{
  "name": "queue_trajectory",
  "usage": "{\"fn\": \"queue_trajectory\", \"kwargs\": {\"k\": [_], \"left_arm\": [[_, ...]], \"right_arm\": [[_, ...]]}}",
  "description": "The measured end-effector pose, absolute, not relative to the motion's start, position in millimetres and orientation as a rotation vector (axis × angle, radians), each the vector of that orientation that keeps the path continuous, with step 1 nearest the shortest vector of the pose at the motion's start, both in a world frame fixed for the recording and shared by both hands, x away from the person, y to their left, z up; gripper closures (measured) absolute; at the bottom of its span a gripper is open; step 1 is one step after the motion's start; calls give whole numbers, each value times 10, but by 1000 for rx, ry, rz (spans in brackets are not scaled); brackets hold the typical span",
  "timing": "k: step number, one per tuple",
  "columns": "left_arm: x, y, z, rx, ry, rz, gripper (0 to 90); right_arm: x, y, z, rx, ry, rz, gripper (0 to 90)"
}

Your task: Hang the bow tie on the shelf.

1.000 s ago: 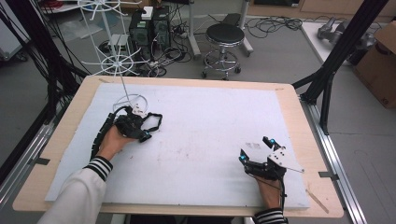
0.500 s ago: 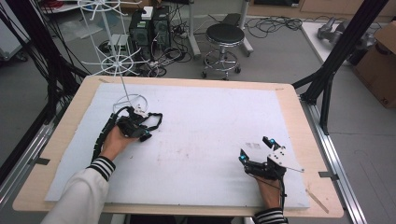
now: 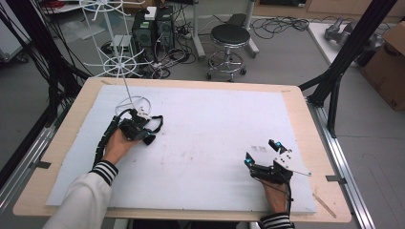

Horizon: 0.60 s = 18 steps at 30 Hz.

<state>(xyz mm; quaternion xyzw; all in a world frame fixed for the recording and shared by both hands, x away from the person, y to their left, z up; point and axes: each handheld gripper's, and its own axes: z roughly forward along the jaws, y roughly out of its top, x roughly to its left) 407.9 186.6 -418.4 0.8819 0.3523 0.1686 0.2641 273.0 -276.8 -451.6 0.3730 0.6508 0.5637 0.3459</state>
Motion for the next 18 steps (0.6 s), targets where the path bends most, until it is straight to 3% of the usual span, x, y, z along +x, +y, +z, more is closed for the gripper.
{"fn": "queue_trajectory", "kwargs": {"k": [18], "left_arm": [[3993, 2017, -3948, 2224, 933, 457, 891]], "right_arm": [[2725, -2767, -4517, 976, 1686, 1468, 23]]}}
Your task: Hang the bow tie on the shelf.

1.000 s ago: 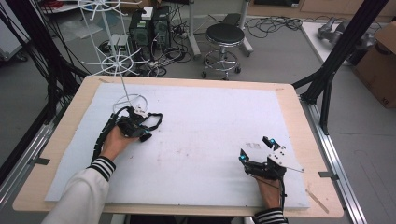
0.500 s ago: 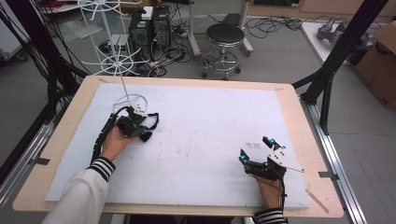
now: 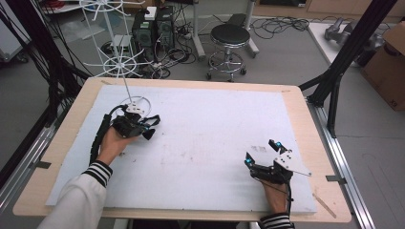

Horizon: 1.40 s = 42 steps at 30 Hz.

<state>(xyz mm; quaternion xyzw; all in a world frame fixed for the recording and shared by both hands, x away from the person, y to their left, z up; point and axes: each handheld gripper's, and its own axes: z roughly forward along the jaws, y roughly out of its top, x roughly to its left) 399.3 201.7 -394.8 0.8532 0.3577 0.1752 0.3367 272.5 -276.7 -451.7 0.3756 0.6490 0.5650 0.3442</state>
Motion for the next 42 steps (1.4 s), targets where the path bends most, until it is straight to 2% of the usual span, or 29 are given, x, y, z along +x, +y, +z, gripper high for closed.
{"fn": "queue_trajectory", "kwargs": {"k": [20, 25, 38, 42], "left_arm": [[3809, 2272, -3615, 1944, 884, 522, 892], [3781, 2327, -3535, 1921, 879, 538, 892], [3618, 2340, -2963, 1820, 762, 627, 892], [3628, 2321, -2865, 1784, 756, 613, 892]], "right_arm": [[2724, -2766, -4517, 970, 1688, 1460, 23], [2730, -2770, -4516, 961, 1685, 1456, 23], [2726, -2765, -4517, 967, 1686, 1458, 23], [2723, -2761, -4517, 971, 1687, 1458, 23]]}}
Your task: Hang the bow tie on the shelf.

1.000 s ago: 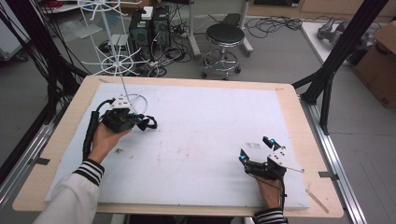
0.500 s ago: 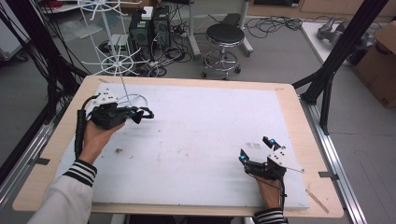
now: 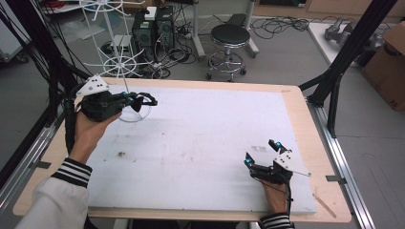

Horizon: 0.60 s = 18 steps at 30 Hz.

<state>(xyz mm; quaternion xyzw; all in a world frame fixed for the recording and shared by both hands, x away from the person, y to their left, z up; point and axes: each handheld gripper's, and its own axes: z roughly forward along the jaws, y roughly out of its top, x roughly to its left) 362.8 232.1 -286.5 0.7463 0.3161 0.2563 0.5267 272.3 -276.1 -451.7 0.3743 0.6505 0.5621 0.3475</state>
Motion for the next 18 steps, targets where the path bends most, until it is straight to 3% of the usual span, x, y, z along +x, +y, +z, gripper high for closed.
{"fn": "queue_trajectory", "kwargs": {"k": [18], "left_arm": [[3495, 2477, -2536, 1706, 731, 689, 892]], "right_arm": [[2723, -2761, -4517, 969, 1688, 1458, 23]]}}
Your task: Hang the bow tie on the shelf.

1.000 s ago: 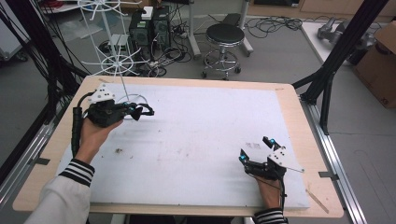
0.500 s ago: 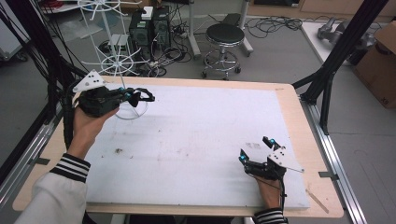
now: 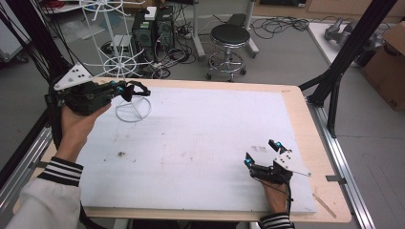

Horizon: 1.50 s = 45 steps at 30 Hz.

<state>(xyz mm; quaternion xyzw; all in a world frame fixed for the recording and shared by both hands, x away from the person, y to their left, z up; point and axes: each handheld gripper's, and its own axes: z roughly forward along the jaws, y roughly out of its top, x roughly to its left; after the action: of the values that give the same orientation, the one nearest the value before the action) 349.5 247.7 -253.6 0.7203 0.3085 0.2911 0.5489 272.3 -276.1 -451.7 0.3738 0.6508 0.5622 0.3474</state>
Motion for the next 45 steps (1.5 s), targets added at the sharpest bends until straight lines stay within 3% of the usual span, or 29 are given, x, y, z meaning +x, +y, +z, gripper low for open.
{"fn": "queue_trajectory", "kwargs": {"k": [24, 45], "left_arm": [[3540, 2848, -2420, 1565, 812, 780, 892], [3575, 2946, -2359, 1501, 821, 839, 892]], "right_arm": [[2721, -2757, -4517, 963, 1687, 1455, 23], [2718, -2756, -4519, 963, 1685, 1458, 23]]}}
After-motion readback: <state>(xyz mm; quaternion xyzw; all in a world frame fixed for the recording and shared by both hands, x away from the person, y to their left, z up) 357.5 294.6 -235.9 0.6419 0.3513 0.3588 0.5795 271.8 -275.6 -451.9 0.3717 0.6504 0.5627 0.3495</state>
